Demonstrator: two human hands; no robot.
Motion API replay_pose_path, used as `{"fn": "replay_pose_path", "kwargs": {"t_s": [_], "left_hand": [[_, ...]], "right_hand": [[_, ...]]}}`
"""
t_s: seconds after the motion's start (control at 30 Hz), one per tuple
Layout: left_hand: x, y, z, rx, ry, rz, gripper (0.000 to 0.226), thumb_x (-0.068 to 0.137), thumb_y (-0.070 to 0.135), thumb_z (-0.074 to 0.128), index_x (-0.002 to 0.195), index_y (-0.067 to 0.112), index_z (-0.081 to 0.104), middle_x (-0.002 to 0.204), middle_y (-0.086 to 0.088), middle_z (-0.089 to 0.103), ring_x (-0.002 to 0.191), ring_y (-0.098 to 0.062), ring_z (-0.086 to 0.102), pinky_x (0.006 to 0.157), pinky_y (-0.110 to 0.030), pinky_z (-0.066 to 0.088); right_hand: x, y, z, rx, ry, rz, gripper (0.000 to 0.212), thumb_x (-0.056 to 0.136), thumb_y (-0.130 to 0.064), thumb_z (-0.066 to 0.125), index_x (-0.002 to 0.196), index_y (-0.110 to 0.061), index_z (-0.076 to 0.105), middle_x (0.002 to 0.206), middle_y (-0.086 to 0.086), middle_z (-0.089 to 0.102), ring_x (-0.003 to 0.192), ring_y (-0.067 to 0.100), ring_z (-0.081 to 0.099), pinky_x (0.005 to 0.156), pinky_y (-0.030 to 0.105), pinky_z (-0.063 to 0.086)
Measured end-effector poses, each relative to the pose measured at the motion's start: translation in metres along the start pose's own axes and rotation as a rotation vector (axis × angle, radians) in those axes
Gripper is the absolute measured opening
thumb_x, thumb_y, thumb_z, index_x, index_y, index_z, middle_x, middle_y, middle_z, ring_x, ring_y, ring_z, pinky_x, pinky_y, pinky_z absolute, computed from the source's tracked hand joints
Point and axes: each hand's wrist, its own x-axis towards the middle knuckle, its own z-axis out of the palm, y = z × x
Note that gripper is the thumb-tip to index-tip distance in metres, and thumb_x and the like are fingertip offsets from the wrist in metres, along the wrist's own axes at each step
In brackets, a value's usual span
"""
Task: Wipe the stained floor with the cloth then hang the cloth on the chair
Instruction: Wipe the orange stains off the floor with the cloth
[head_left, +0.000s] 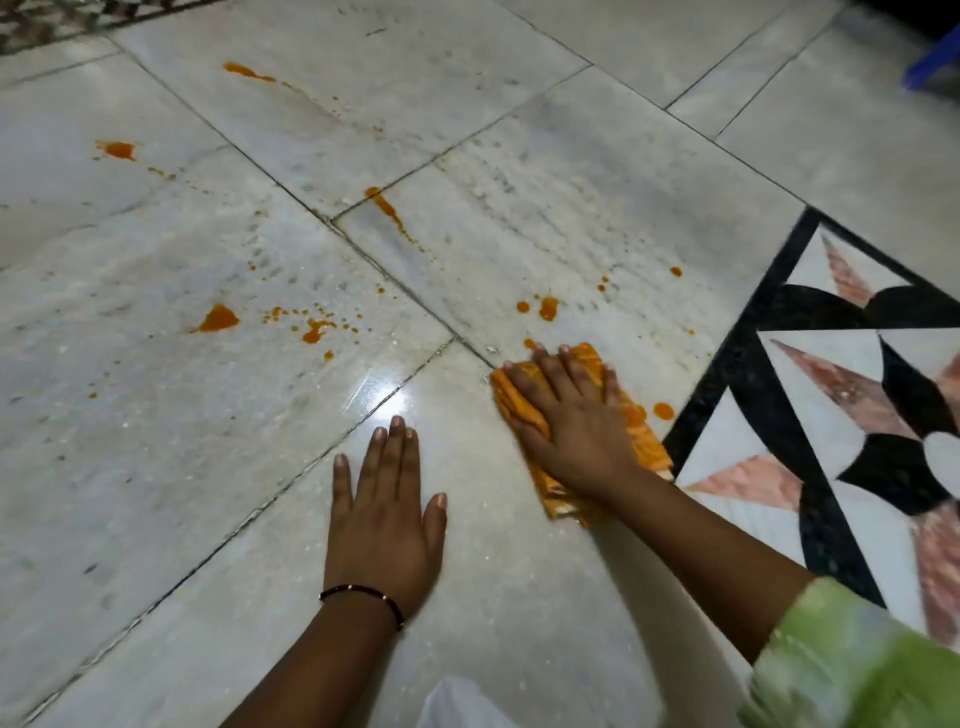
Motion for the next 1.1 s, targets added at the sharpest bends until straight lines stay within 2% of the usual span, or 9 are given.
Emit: {"fn": "replay_pose_path", "kwargs": {"t_s": [0.13, 0.27, 0.4, 0.57, 0.63, 0.77, 0.87, 1.0, 1.1], "left_hand": [[0.000, -0.001, 0.000, 0.002, 0.011, 0.000, 0.065, 0.094, 0.044, 0.018, 0.145, 0.005, 0.027, 0.153, -0.010, 0.026, 0.142, -0.020, 0.019, 0.113, -0.049, 0.010], [-0.001, -0.001, 0.001, -0.007, 0.015, 0.011, 0.065, 0.092, 0.043, 0.021, 0.145, 0.006, 0.028, 0.154, -0.009, 0.026, 0.142, -0.019, 0.017, 0.113, -0.048, 0.008], [-0.002, 0.000, 0.001, -0.010, 0.007, -0.007, 0.066, 0.094, 0.044, 0.015, 0.146, 0.006, 0.027, 0.154, -0.008, 0.024, 0.142, -0.018, 0.016, 0.114, -0.047, 0.007], [-0.002, 0.001, 0.001, 0.005, 0.008, -0.008, 0.066, 0.092, 0.043, 0.022, 0.146, 0.005, 0.025, 0.154, -0.008, 0.023, 0.142, -0.019, 0.017, 0.114, -0.047, 0.006], [-0.002, 0.001, 0.001, 0.016, 0.013, -0.008, 0.066, 0.091, 0.042, 0.023, 0.146, 0.006, 0.025, 0.154, -0.008, 0.022, 0.142, -0.018, 0.015, 0.115, -0.046, 0.005], [-0.001, 0.000, 0.000, 0.017, 0.003, -0.015, 0.066, 0.091, 0.043, 0.023, 0.146, 0.006, 0.027, 0.154, -0.008, 0.025, 0.141, -0.019, 0.019, 0.115, -0.045, 0.005], [-0.001, -0.002, -0.002, 0.004, -0.007, -0.001, 0.067, 0.094, 0.046, 0.013, 0.145, 0.006, 0.029, 0.153, -0.009, 0.028, 0.140, -0.020, 0.021, 0.115, -0.044, 0.005], [-0.002, -0.003, -0.002, 0.005, -0.017, 0.007, 0.070, 0.094, 0.048, 0.007, 0.145, 0.006, 0.027, 0.153, -0.009, 0.026, 0.141, -0.018, 0.017, 0.114, -0.045, 0.007], [-0.001, -0.002, -0.002, 0.001, -0.019, 0.003, 0.070, 0.094, 0.048, 0.006, 0.145, 0.006, 0.027, 0.153, -0.009, 0.026, 0.141, -0.018, 0.017, 0.113, -0.045, 0.008]], "right_hand": [[-0.014, -0.021, 0.005, -0.023, -0.012, -0.270, 0.058, 0.093, -0.057, 0.021, 0.148, -0.046, 0.007, 0.161, -0.005, 0.007, 0.147, 0.022, -0.001, 0.114, 0.054, -0.009], [-0.065, 0.027, 0.017, -0.017, -0.013, -0.394, 0.061, 0.092, -0.052, 0.033, 0.149, -0.045, 0.011, 0.160, -0.006, 0.009, 0.148, 0.021, 0.002, 0.114, 0.054, -0.002], [-0.062, 0.071, 0.010, 0.081, 0.019, -0.171, 0.060, 0.090, -0.053, 0.033, 0.147, -0.050, 0.013, 0.159, -0.010, 0.014, 0.147, 0.019, 0.008, 0.113, 0.059, 0.009], [-0.004, 0.058, 0.002, 0.059, 0.055, 0.157, 0.057, 0.089, -0.061, 0.013, 0.145, -0.052, 0.008, 0.160, -0.010, 0.008, 0.147, 0.020, 0.001, 0.114, 0.055, -0.003], [0.013, 0.038, -0.001, 0.058, 0.039, 0.170, 0.059, 0.090, -0.062, 0.012, 0.147, -0.048, 0.012, 0.161, -0.008, 0.006, 0.147, 0.021, -0.001, 0.114, 0.057, -0.005], [0.003, -0.005, 0.001, 0.036, -0.005, -0.128, 0.056, 0.093, -0.056, 0.020, 0.148, -0.046, 0.013, 0.161, -0.007, 0.006, 0.147, 0.021, -0.002, 0.114, 0.055, -0.008], [-0.031, 0.010, 0.008, 0.055, 0.001, -0.273, 0.059, 0.089, -0.055, 0.025, 0.147, -0.048, 0.011, 0.159, -0.010, 0.007, 0.146, 0.017, -0.001, 0.115, 0.049, -0.010], [-0.039, 0.066, 0.007, 0.081, 0.067, 0.101, 0.062, 0.085, -0.061, 0.021, 0.146, -0.048, 0.013, 0.159, -0.010, 0.008, 0.147, 0.022, 0.005, 0.115, 0.053, 0.000], [-0.001, 0.073, -0.001, 0.067, 0.075, 0.332, 0.066, 0.083, -0.063, 0.012, 0.147, -0.047, 0.014, 0.161, -0.007, 0.007, 0.147, 0.022, 0.002, 0.114, 0.055, 0.000]]}}
